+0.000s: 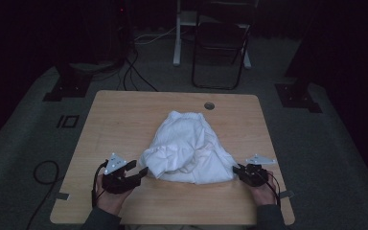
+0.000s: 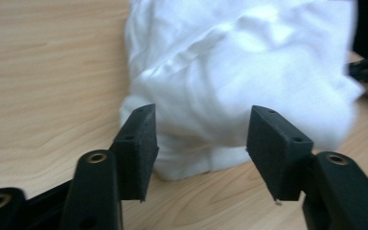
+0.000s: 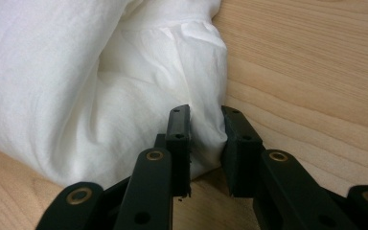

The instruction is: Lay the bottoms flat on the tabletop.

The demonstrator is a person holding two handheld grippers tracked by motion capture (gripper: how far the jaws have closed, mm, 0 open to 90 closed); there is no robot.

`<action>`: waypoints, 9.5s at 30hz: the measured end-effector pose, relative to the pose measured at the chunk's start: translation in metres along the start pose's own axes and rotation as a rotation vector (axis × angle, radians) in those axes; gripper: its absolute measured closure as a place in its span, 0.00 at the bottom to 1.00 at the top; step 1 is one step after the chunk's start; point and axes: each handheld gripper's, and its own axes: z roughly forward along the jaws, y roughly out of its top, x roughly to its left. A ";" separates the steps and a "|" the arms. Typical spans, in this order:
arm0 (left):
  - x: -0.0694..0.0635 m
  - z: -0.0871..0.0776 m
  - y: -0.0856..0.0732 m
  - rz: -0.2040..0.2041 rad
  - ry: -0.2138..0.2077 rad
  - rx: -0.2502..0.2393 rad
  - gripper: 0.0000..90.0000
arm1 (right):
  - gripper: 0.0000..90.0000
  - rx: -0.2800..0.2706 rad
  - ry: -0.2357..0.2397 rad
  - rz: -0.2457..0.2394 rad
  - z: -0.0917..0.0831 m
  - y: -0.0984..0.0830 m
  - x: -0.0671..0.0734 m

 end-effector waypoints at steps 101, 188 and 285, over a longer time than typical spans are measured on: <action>0.072 0.083 0.035 -0.008 0.219 0.140 0.95 | 0.92 0.012 0.060 -0.035 0.046 0.079 0.051; 0.091 0.114 0.001 -0.139 0.150 0.218 0.93 | 1.00 0.134 -0.189 0.057 0.043 0.057 -0.015; 0.054 -0.008 -0.010 -0.126 0.194 -0.006 0.49 | 0.52 -0.036 0.004 -0.187 -0.017 0.058 0.078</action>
